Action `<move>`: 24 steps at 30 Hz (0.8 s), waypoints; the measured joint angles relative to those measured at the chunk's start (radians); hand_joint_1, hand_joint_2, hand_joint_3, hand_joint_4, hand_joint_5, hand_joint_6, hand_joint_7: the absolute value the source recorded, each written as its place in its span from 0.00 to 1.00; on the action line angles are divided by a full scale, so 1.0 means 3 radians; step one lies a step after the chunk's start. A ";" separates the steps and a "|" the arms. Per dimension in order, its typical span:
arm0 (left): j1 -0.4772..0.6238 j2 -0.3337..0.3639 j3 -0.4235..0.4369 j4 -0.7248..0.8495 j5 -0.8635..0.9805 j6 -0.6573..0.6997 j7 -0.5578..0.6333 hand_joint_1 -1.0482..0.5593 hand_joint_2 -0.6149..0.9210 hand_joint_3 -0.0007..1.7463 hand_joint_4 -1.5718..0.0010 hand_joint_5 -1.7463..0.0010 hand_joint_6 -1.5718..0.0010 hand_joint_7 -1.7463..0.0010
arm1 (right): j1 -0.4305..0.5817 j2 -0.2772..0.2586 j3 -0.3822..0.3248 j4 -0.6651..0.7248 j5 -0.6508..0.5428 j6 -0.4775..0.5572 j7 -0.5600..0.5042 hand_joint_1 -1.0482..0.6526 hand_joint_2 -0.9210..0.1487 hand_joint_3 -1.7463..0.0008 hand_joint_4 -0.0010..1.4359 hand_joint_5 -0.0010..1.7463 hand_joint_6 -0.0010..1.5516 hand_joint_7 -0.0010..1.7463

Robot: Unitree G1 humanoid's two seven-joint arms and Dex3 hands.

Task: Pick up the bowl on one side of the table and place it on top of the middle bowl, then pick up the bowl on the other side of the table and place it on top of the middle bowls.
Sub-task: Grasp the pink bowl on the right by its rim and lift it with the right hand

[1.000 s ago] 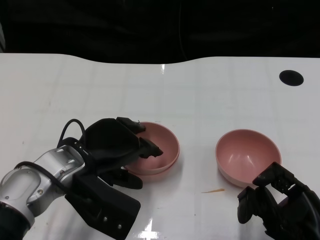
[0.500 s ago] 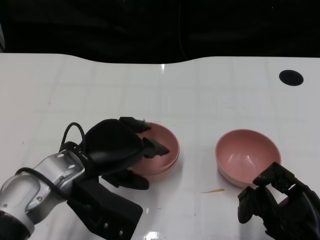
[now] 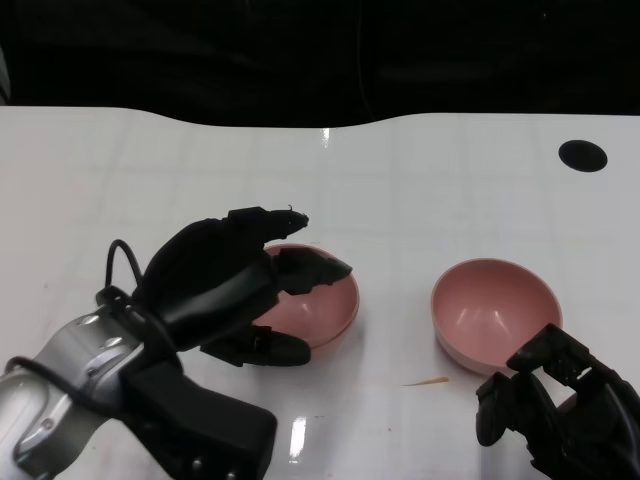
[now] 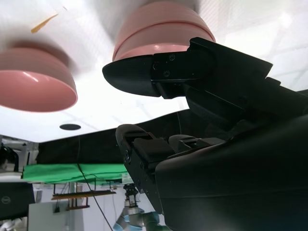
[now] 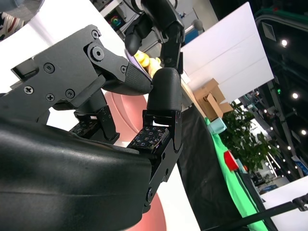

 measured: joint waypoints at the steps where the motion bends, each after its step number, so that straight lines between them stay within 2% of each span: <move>1: 0.0080 0.0001 0.0064 -0.0071 -0.0100 -0.0003 -0.0002 0.11 1.00 0.35 0.73 0.98 0.60 0.99 | -0.0002 -0.0004 -0.0004 0.0002 0.0001 0.0005 0.0000 0.56 0.29 0.43 0.59 0.96 0.57 0.71; 6: 0.0456 -0.0014 0.0398 -0.0446 -0.0659 0.0017 -0.0055 0.15 1.00 0.34 0.68 0.97 0.57 0.98 | 0.0000 -0.0011 -0.0007 -0.0002 0.0003 0.0028 -0.0002 0.56 0.28 0.43 0.58 0.96 0.57 0.71; 11: 0.0818 -0.0134 0.0626 -0.0767 -0.1217 0.0137 -0.0181 0.17 1.00 0.32 0.64 0.96 0.54 0.98 | -0.0002 -0.0020 -0.0013 0.0000 0.0004 0.0027 0.0005 0.57 0.29 0.43 0.58 0.96 0.56 0.73; 15: 0.1134 -0.0338 0.0796 -0.0965 -0.1798 0.0155 -0.0222 0.23 1.00 0.31 0.56 0.92 0.49 0.96 | -0.0007 -0.0036 -0.0021 0.0016 0.0008 0.0025 0.0041 0.56 0.30 0.42 0.58 0.96 0.56 0.72; 18: 0.1334 -0.0473 0.0903 -0.1030 -0.2297 0.0192 -0.0323 0.32 1.00 0.27 0.49 0.88 0.44 0.95 | -0.0014 -0.0035 -0.0023 0.0052 -0.0005 -0.0037 0.0065 0.56 0.32 0.42 0.59 0.95 0.56 0.71; 19: 0.1404 -0.0517 0.0947 -0.1056 -0.2497 0.0225 -0.0373 0.36 1.00 0.26 0.49 0.84 0.43 0.95 | -0.0017 -0.0029 -0.0022 0.0079 -0.0020 -0.0112 0.0075 0.56 0.32 0.42 0.59 0.95 0.57 0.71; 20: 0.1464 -0.0558 0.0980 -0.1087 -0.2712 0.0287 -0.0430 0.42 1.00 0.23 0.56 0.63 0.41 0.93 | -0.0020 -0.0018 -0.0022 0.0111 -0.0066 -0.0215 0.0080 0.57 0.33 0.42 0.60 0.95 0.57 0.71; 21: 0.1522 -0.0609 0.1018 -0.1115 -0.2922 0.0360 -0.0478 0.44 1.00 0.23 0.62 0.51 0.40 0.93 | -0.0020 -0.0001 -0.0022 0.0138 -0.0106 -0.0319 0.0080 0.57 0.33 0.42 0.61 0.94 0.57 0.70; 22: 0.1579 -0.0658 0.1051 -0.1136 -0.3155 0.0452 -0.0530 0.52 0.96 0.35 0.65 0.33 0.37 0.87 | -0.0027 0.0024 -0.0014 0.0193 -0.0222 -0.0517 0.0079 0.57 0.34 0.41 0.61 0.94 0.57 0.71; 23: 0.1643 -0.0718 0.1091 -0.1149 -0.3400 0.0547 -0.0576 0.61 0.86 0.58 0.65 0.15 0.46 0.58 | -0.0035 0.0060 -0.0011 0.0267 -0.0357 -0.0778 0.0077 0.56 0.34 0.42 0.60 0.92 0.56 0.70; 24: 0.1703 -0.0774 0.1124 -0.1152 -0.3635 0.0639 -0.0617 0.64 0.82 0.66 0.65 0.09 0.54 0.40 | -0.0045 0.0088 -0.0011 0.0343 -0.0485 -0.1036 0.0076 0.56 0.33 0.42 0.60 0.91 0.55 0.70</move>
